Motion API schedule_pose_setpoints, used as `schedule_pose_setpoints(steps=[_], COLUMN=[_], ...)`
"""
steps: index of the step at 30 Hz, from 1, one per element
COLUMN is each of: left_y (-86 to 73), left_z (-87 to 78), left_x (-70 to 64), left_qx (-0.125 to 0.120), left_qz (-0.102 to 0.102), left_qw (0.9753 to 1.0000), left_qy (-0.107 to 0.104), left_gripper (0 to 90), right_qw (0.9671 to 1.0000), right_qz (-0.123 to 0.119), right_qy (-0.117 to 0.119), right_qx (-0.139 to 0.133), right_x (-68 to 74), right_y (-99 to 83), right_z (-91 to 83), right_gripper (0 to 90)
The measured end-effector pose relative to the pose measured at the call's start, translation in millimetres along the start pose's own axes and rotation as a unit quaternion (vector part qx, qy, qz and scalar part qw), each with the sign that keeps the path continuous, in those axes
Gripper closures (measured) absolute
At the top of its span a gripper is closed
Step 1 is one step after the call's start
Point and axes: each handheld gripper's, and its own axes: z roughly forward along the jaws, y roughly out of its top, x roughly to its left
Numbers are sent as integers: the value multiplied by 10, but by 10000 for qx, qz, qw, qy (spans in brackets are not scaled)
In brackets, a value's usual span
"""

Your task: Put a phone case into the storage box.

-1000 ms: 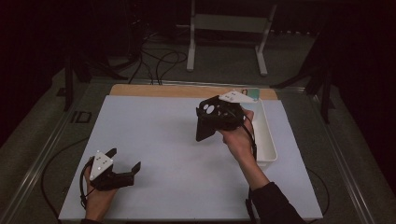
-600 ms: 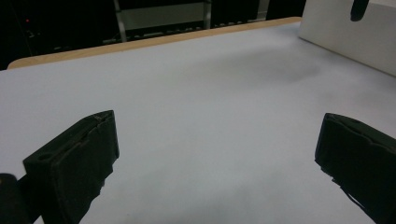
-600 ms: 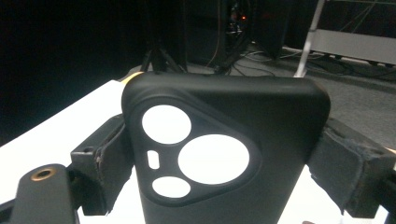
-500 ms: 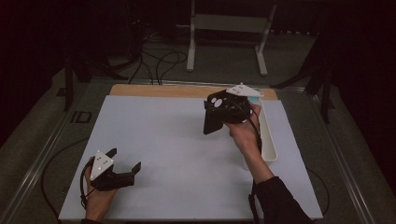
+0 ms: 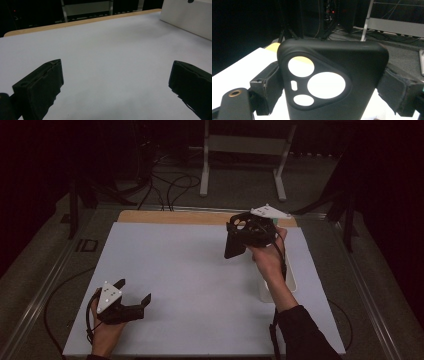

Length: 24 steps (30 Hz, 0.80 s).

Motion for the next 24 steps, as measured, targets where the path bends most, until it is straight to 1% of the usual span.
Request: schedule_pose_setpoints(steps=[4, 8, 9, 18, 24], left_y=[-1, -1, -1, -1, -2], left_z=[3, 3, 2, 5, 6], left_x=[-1, -1, -1, -4, -7], left_qx=[4, 4, 2, 9, 7], left_qz=[-1, 2, 3, 1, -1], left_qw=[10000, 10000, 10000, 10000, 10000], left_qy=[-5, -2, -2, -5, -7], left_gripper=[3, 3, 2, 3, 3], right_qw=[10000, 9999, 9999, 9995, 9991], right_qz=[-8, 37, 69, 84, 103], right_qy=[-55, -99, -136, -288, -402], right_qx=[-20, -33, -29, -102, -88], right_x=[-52, -90, -122, -221, -299], right_y=[18, 31, 46, 109, 120], right_z=[-6, -9, -13, -31, -22], right_gripper=[139, 139, 139, 139, 139])
